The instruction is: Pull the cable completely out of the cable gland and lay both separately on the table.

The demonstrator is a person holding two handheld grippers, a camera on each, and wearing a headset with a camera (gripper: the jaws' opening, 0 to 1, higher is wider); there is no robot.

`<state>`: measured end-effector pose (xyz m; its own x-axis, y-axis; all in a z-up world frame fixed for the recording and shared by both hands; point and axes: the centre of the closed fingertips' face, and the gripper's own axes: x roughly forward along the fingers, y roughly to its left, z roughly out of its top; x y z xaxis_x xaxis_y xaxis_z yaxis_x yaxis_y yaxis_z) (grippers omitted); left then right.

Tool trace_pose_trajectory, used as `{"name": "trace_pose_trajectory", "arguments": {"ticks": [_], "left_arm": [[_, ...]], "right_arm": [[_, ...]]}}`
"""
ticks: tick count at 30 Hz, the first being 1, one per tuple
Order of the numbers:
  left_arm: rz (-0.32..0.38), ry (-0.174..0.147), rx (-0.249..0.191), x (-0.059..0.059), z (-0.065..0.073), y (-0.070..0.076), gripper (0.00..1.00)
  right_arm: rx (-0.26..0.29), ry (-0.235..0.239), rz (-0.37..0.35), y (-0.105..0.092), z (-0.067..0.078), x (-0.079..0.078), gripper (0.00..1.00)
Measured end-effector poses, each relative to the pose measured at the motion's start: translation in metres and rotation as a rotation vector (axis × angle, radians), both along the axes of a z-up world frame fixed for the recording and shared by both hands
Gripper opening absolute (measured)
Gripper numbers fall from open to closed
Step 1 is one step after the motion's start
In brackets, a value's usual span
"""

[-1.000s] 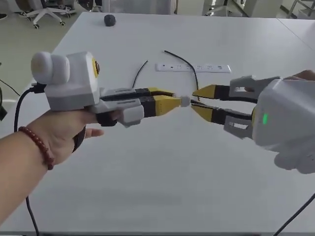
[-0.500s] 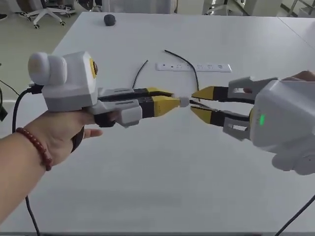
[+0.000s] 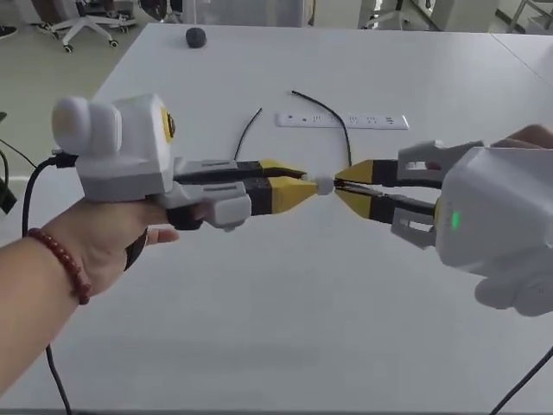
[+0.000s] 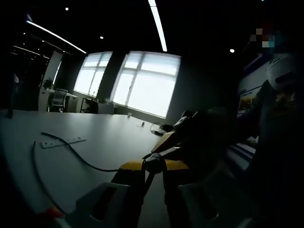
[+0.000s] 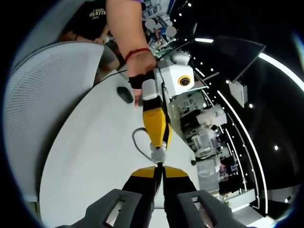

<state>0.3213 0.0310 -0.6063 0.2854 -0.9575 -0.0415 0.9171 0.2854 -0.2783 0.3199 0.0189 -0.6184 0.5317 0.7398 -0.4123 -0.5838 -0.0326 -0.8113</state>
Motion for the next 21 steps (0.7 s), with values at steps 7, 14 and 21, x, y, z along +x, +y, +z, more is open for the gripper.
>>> {"name": "trace_pose_trajectory", "arguments": {"ticks": [7,14,21], "left_arm": [[-0.011,-0.169,0.160,-0.004,-0.006,-0.003,0.15],[-0.019,-0.217,0.215,-0.005,-0.011,-0.001,0.15],[-0.026,-0.240,0.292,-0.004,-0.026,0.007,0.15]], "right_arm": [[-0.010,0.051,-0.011,-0.002,-0.005,-0.002,0.00],[-0.023,0.075,-0.022,-0.008,-0.010,-0.002,0.00],[-0.034,0.126,-0.063,-0.022,-0.022,0.003,0.00]]}}
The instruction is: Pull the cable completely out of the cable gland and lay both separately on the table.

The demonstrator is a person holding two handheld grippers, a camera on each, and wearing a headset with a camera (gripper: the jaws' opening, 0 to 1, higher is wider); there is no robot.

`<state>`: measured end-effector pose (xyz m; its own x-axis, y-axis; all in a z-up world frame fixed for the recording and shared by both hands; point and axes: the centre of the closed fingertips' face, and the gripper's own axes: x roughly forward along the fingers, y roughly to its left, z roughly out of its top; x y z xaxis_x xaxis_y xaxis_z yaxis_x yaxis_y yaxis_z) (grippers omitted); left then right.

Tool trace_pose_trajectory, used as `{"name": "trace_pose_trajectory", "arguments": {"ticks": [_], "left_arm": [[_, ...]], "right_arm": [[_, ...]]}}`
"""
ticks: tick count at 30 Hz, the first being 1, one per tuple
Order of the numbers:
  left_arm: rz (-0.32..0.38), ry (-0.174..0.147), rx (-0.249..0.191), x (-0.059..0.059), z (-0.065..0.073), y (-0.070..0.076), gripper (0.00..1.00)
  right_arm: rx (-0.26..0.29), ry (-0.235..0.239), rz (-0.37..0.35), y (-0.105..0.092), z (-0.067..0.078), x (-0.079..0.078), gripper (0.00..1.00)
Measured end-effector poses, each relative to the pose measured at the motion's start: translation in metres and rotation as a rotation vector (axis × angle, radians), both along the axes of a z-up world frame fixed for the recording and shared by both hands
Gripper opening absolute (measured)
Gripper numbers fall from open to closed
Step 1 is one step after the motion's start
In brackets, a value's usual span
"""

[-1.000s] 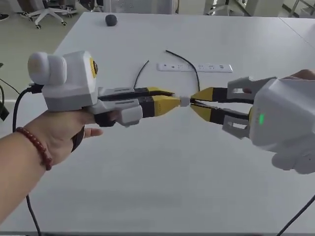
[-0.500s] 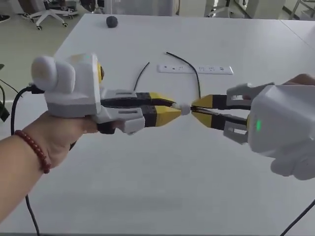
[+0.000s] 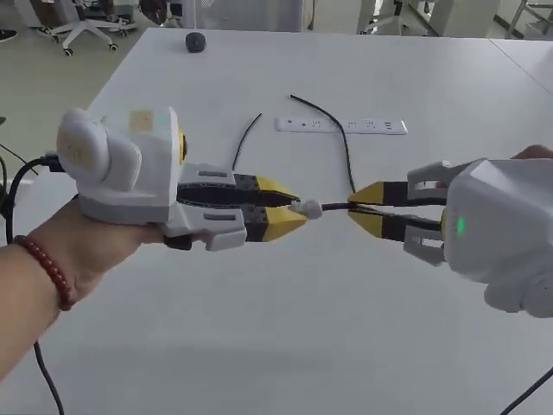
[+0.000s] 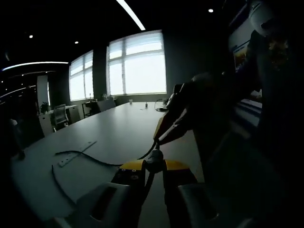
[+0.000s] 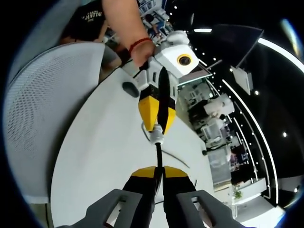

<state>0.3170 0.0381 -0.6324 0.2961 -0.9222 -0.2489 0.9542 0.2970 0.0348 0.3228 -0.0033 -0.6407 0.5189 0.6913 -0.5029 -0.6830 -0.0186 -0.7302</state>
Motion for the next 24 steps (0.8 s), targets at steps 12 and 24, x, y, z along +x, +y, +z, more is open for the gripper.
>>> {"name": "trace_pose_trajectory", "arguments": {"ticks": [12,24], "left_arm": [[0.029,-0.016,0.062,0.003,-0.011,0.019,0.15],[0.057,-0.009,0.080,0.008,-0.020,0.029,0.15]], "right_arm": [[0.020,0.086,-0.106,-0.035,-0.019,0.008,0.00],[-0.021,0.142,-0.210,-0.079,-0.047,0.015,0.00]]}}
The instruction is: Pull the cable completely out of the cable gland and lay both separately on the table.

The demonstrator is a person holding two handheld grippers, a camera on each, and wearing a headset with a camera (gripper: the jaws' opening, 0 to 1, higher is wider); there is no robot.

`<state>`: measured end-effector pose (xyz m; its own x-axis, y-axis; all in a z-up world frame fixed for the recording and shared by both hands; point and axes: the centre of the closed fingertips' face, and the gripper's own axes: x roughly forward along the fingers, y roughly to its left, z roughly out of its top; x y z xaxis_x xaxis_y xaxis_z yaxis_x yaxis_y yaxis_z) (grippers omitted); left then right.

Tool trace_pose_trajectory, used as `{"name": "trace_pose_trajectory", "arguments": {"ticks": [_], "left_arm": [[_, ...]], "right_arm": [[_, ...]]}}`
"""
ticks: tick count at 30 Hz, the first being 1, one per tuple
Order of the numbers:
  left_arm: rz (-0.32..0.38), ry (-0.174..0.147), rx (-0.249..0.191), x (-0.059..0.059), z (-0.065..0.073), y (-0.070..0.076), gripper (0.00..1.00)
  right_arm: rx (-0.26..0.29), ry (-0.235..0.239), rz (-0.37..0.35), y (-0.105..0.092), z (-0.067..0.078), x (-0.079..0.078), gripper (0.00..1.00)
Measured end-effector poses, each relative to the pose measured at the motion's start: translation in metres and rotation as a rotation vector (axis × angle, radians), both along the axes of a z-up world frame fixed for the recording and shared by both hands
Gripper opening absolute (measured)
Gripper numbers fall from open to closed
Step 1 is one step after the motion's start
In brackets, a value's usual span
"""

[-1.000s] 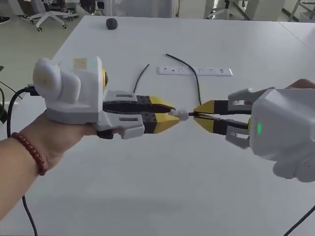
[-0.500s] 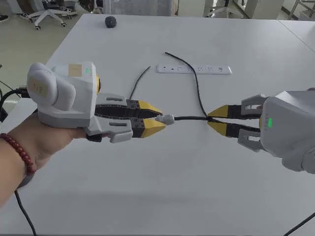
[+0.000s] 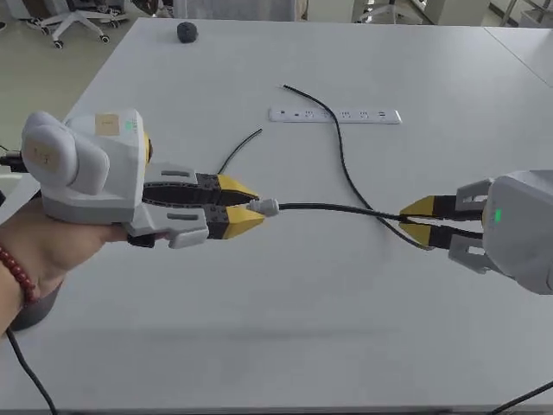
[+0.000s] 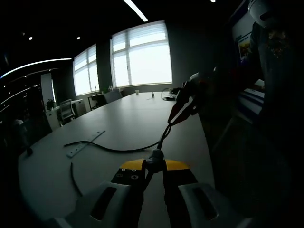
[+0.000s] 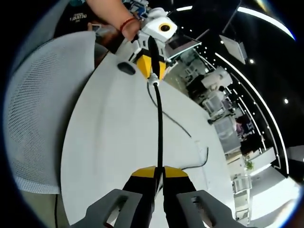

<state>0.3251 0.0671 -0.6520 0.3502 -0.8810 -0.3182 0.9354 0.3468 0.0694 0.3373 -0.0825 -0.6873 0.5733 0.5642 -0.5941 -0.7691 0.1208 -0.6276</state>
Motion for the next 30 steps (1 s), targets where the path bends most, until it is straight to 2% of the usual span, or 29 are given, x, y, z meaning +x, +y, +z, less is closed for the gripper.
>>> {"name": "trace_pose_trajectory", "arguments": {"ticks": [2,4,6,8,11,12,14,15,17,18,19,23,25,26,28,29,30], "left_arm": [[-0.006,0.005,-0.027,-0.001,0.005,-0.003,0.15],[-0.011,-0.008,-0.031,-0.001,0.010,-0.008,0.15],[-0.017,-0.011,-0.051,-0.001,0.017,-0.013,0.15],[-0.016,-0.015,-0.065,0.001,0.023,-0.014,0.15],[-0.010,-0.016,-0.076,0.005,0.029,-0.014,0.15],[-0.009,-0.015,-0.082,0.005,0.031,-0.014,0.15],[-0.012,-0.008,-0.090,0.006,0.034,-0.017,0.15],[-0.015,-0.014,-0.090,0.006,0.035,-0.019,0.15],[-0.026,-0.017,-0.086,0.005,0.036,-0.023,0.15],[-0.030,-0.018,-0.086,0.004,0.037,-0.025,0.15],[-0.033,-0.019,-0.084,0.004,0.037,-0.027,0.15],[-0.038,-0.014,-0.061,0.006,0.031,-0.030,0.15],[-0.048,-0.013,-0.033,0.004,0.024,-0.033,0.15],[-0.051,-0.014,-0.025,0.003,0.022,-0.035,0.15],[-0.057,-0.012,-0.015,0.001,0.020,-0.037,0.15],[-0.059,-0.013,-0.011,0.000,0.019,-0.037,0.15],[-0.065,-0.016,-0.006,-0.001,0.018,-0.038,0.15]], "right_arm": [[-0.005,0.017,-0.017,-0.006,-0.005,-0.001,0.00],[-0.016,0.028,-0.028,-0.012,-0.011,-0.001,0.00],[-0.018,0.051,-0.047,-0.017,-0.016,-0.001,0.00],[-0.028,0.055,-0.062,-0.024,-0.022,0.000,0.00],[-0.054,0.080,-0.088,-0.036,-0.035,0.000,0.00],[-0.061,0.105,-0.102,-0.039,-0.041,-0.001,0.00],[-0.073,0.112,-0.111,-0.043,-0.049,-0.001,0.00],[-0.083,0.131,-0.113,-0.045,-0.054,-0.003,0.00],[-0.110,0.136,-0.116,-0.048,-0.064,-0.007,0.00],[-0.109,0.157,-0.122,-0.049,-0.068,-0.009,0.00],[-0.107,0.158,-0.125,-0.049,-0.070,-0.010,0.00],[-0.112,0.184,-0.125,-0.048,-0.081,-0.013,0.00],[-0.136,0.192,-0.124,-0.048,-0.088,-0.014,0.00],[-0.149,0.209,-0.117,-0.047,-0.094,-0.016,0.00],[-0.163,0.210,-0.110,-0.045,-0.101,-0.016,0.00],[-0.158,0.231,-0.116,-0.044,-0.104,-0.018,0.00],[-0.153,0.231,-0.115,-0.044,-0.105,-0.017,0.00]]}}
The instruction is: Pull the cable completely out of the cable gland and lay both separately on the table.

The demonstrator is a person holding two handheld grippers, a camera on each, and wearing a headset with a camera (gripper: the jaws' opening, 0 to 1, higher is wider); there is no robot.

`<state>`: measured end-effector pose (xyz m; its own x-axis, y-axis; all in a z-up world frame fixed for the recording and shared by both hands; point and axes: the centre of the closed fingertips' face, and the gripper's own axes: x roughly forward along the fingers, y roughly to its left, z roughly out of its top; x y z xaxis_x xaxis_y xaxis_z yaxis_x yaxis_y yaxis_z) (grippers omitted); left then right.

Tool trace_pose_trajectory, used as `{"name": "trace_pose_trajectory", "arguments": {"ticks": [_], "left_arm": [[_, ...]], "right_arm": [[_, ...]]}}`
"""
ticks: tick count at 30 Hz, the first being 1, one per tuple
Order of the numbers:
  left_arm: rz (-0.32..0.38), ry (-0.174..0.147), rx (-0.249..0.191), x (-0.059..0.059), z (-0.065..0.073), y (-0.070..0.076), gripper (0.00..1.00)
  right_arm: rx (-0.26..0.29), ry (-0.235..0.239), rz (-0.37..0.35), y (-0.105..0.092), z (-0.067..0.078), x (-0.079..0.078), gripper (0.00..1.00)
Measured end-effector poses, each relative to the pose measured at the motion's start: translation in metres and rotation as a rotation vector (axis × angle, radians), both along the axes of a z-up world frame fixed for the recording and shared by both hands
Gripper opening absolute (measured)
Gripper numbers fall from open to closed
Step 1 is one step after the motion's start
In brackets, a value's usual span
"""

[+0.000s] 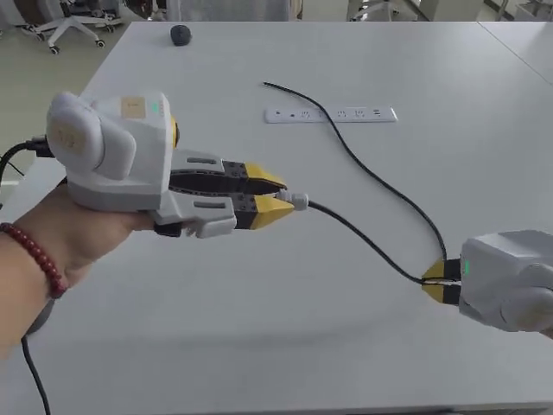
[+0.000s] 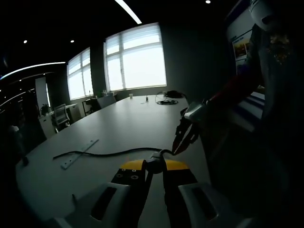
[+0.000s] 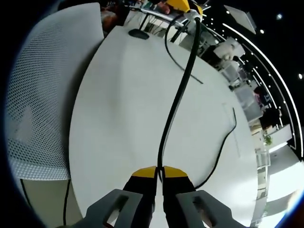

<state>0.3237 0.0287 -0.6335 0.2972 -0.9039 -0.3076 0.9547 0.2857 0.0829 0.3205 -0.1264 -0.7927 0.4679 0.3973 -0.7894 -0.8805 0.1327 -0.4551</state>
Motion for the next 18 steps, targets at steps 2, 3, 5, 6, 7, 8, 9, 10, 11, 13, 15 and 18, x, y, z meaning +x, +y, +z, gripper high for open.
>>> {"name": "trace_pose_trajectory", "arguments": {"ticks": [2,3,5,6,7,8,9,10,11,13,15,18], "left_arm": [[-0.005,-0.001,0.002,-0.002,0.000,-0.002,0.15],[-0.007,-0.005,0.003,-0.002,0.001,-0.003,0.15],[-0.007,-0.002,0.000,-0.002,0.001,-0.004,0.15],[-0.006,-0.004,0.001,-0.002,0.001,-0.005,0.15],[-0.005,-0.003,0.003,-0.001,0.000,-0.005,0.15],[-0.004,-0.003,0.004,-0.001,0.000,-0.005,0.15],[-0.004,-0.003,0.007,-0.001,-0.001,-0.005,0.15],[-0.005,-0.001,0.012,-0.001,-0.002,-0.005,0.15],[-0.005,-0.003,0.016,-0.001,-0.003,-0.005,0.15],[-0.004,-0.003,0.026,0.000,-0.006,-0.005,0.15],[-0.005,-0.001,0.035,0.001,-0.008,-0.005,0.15],[-0.006,-0.001,0.057,0.004,-0.015,-0.005,0.15]], "right_arm": [[0.023,0.036,-0.029,0.001,-0.003,-0.001,0.00],[0.024,0.035,-0.029,0.001,-0.004,-0.001,0.00],[0.025,0.041,-0.033,0.001,-0.005,0.001,0.00],[0.026,0.044,-0.033,0.001,-0.005,0.001,0.00],[0.023,0.039,-0.033,0.001,-0.006,0.001,0.00],[0.024,0.040,-0.032,0.000,-0.006,0.002,0.00],[0.031,0.058,-0.043,0.000,-0.008,0.001,0.00],[0.031,0.052,-0.041,0.000,-0.008,0.002,0.00],[0.035,0.056,-0.039,0.000,-0.008,0.002,0.00],[0.059,0.073,-0.045,0.001,-0.009,0.001,0.00],[0.120,0.080,-0.050,0.009,-0.004,0.001,0.07],[0.222,0.100,-0.094,0.024,0.009,0.001,0.36]]}}
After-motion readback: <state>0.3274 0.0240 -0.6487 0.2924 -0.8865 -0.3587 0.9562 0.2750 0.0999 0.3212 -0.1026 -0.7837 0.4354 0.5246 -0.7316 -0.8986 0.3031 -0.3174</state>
